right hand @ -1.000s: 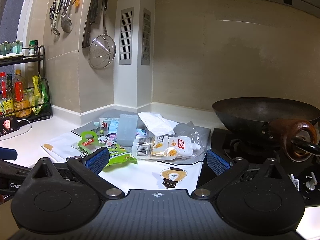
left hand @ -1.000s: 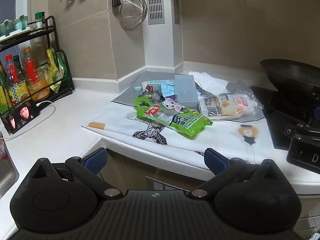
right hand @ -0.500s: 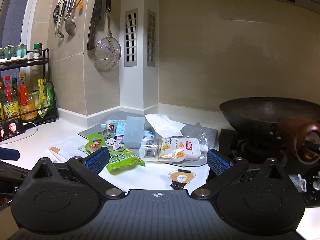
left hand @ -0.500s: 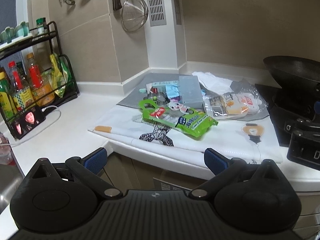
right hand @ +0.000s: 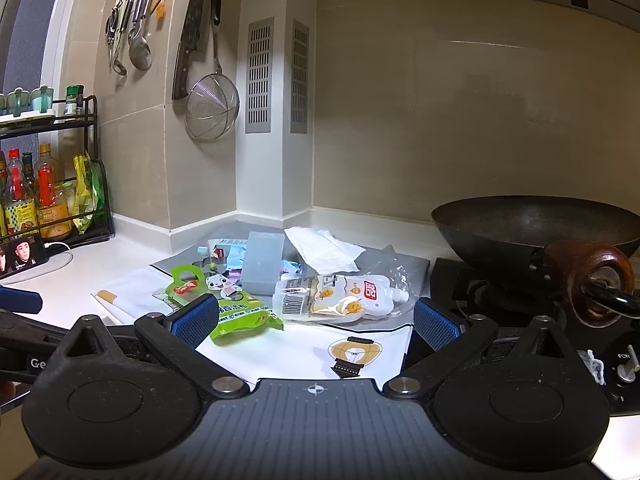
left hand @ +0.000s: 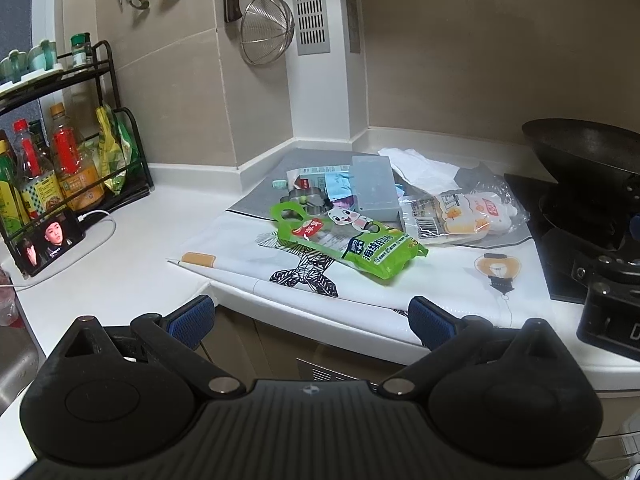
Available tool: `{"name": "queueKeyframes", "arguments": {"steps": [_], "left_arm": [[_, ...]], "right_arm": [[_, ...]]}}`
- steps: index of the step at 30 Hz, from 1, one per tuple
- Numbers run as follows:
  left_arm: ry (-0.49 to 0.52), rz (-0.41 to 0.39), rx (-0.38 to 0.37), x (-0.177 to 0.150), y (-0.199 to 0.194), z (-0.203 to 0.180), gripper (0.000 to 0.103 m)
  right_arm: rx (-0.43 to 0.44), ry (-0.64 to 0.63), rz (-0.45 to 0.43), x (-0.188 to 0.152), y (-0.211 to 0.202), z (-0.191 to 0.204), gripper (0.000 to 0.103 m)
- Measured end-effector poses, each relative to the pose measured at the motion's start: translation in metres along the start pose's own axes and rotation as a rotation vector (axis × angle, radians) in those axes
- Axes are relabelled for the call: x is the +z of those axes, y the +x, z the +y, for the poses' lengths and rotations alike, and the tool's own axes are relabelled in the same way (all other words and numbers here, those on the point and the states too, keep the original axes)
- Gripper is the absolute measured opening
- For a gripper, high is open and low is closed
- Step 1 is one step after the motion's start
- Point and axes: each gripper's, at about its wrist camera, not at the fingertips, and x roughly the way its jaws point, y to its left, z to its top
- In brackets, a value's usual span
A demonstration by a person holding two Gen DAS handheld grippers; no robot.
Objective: Collect trash
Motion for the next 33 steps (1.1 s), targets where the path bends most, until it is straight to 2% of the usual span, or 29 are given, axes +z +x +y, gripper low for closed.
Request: {"name": "queueKeyframes", "arguments": {"steps": [20, 33], "left_arm": [[0.014, 0.047, 0.003, 0.004, 0.025, -0.002, 0.103], [0.032, 0.046, -0.003, 0.004, 0.027, -0.009, 0.103]], "right_arm": [[-0.001, 0.027, 0.016, 0.000, 0.023, -0.004, 0.103], [0.001, 0.041, 0.032, -0.005, 0.029, -0.009, 0.103]]}}
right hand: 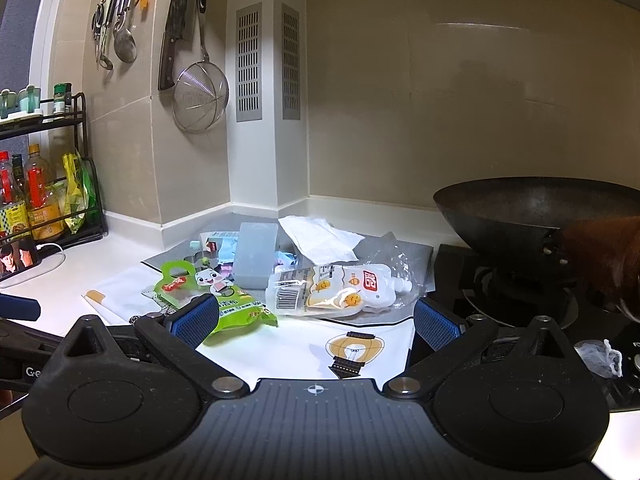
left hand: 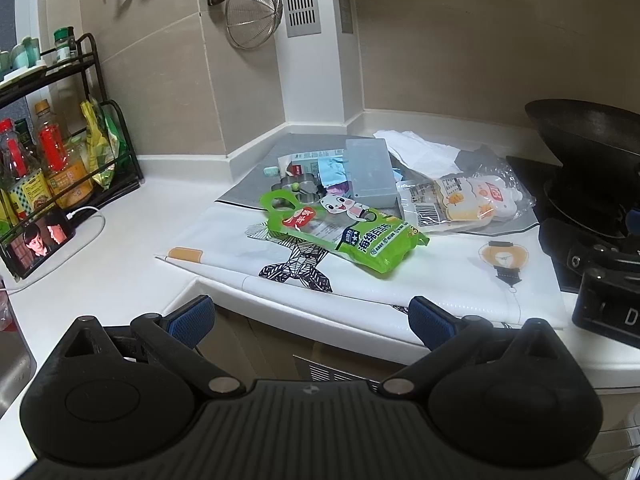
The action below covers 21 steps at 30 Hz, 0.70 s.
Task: Collect trash
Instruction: 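Grasp the green pouch with the left tool while the right tool grasps the white drink pouch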
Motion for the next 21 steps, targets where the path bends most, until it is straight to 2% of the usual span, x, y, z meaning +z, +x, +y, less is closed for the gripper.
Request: {"name": "queueKeyframes", "arguments": {"steps": [4, 9, 14, 21], "left_arm": [[-0.001, -0.001, 0.000, 0.000, 0.001, -0.001, 0.103], [-0.011, 0.012, 0.021, 0.008, 0.012, 0.021, 0.103], [-0.076, 0.034, 0.017, 0.021, 0.040, 0.052, 0.103], [-0.125, 0.082, 0.011, 0.035, 0.086, 0.068, 0.103]], "right_arm": [[-0.004, 0.009, 0.006, -0.002, 0.004, -0.004, 0.103], [-0.021, 0.029, 0.036, -0.001, 0.027, -0.007, 0.103], [-0.021, 0.035, 0.096, -0.002, 0.061, -0.003, 0.103], [0.007, 0.114, 0.195, -0.001, 0.111, -0.002, 0.103]]}}
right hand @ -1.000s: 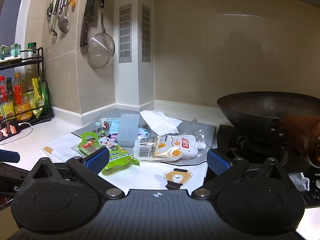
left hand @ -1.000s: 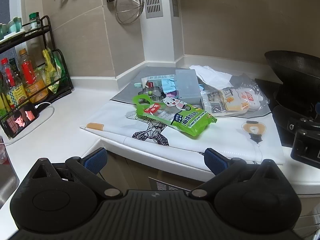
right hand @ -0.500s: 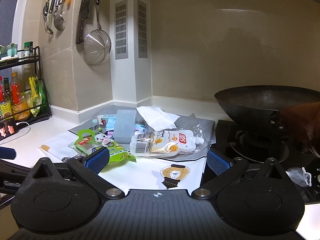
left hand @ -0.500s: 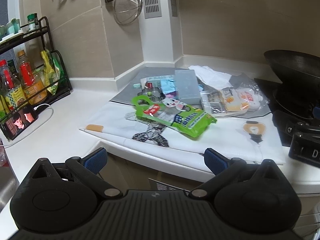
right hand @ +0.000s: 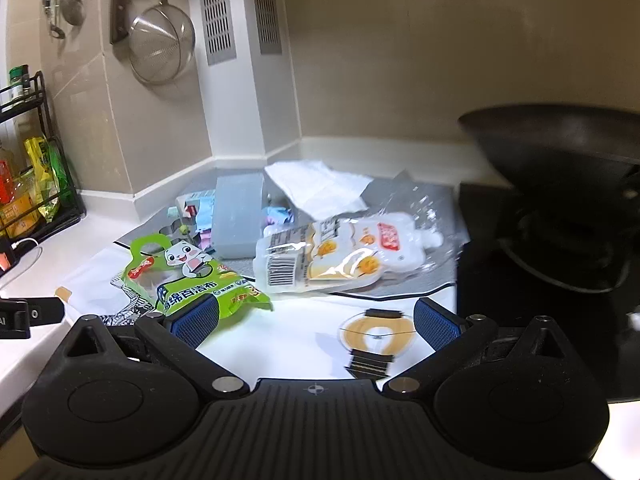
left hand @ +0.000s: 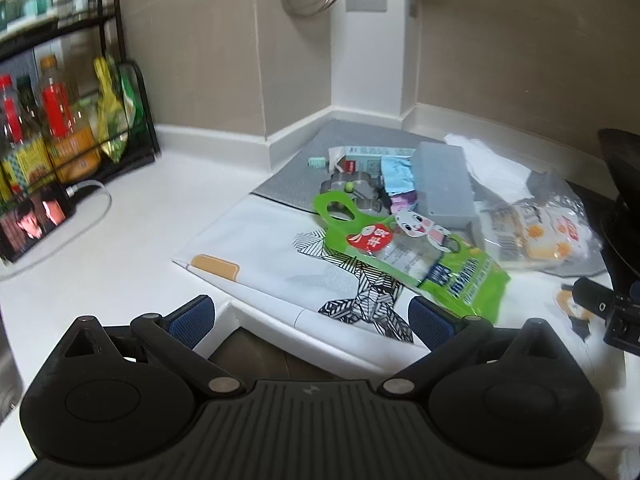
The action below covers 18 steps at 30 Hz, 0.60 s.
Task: Collect trash
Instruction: 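Grasp the green pouch with the left tool while the right tool grasps the white drink pouch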
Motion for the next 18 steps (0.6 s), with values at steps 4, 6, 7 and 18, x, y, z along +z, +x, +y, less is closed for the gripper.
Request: {"name": "queueKeyframes", "arguments": {"steps": [4, 6, 7, 18], "left_arm": [[-0.056, 0.021, -0.007, 0.010, 0.022, 0.006, 0.103], [-0.093, 0.042, -0.039, 0.014, 0.034, 0.005, 0.103], [-0.114, 0.055, -0.068, 0.016, 0.041, 0.002, 0.103], [-0.253, 0.163, -0.266, 0.038, 0.114, -0.034, 0.103]], "right_arm": [[-0.012, 0.068, 0.036, 0.009, 0.026, -0.002, 0.103], [-0.010, 0.137, 0.072, 0.014, 0.042, -0.007, 0.103], [-0.010, 0.181, 0.087, 0.017, 0.050, -0.011, 0.103], [-0.117, 0.468, 0.125, 0.031, 0.127, -0.039, 0.103]]}}
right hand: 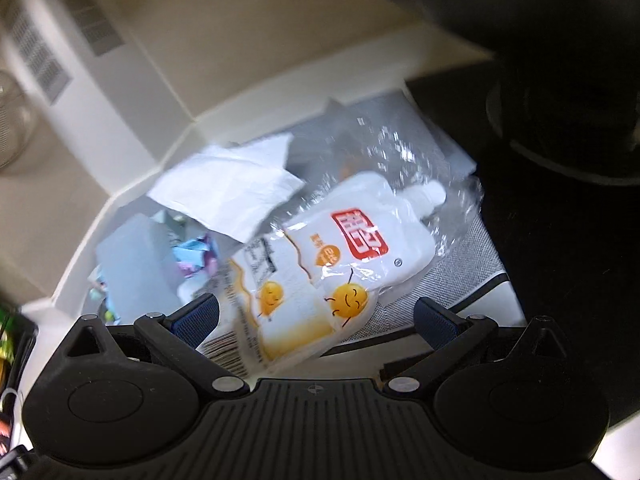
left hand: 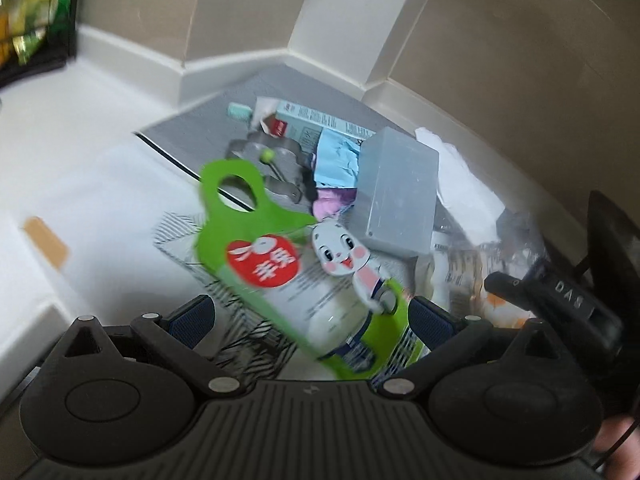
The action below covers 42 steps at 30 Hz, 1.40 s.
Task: Collect trash
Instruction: 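Grasp the green pouch with the left tool while the right tool grasps the white drink pouch, then carry both pouches down over the trash bin below the counter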
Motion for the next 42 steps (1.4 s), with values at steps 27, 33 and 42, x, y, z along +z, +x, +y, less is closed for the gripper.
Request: {"name": "queueKeyframes", "arguments": {"steps": [27, 33, 42], "left_arm": [[0.068, -0.345, -0.025, -0.023, -0.162, 0.049, 0.005], [0.087, -0.355, 0.035, -0.063, -0.208, 0.072, 0.005], [0.117, -0.326, 0.126, -0.138, -0.246, 0.098, 0.005]], "right_arm": [[0.277, -0.272, -0.428, -0.022, -0.141, 0.005, 0.014], [0.413, -0.321, -0.422, -0.039, -0.182, 0.014, 0.014], [0.593, -0.463, -0.326, -0.094, -0.235, 0.017, 0.014]]}}
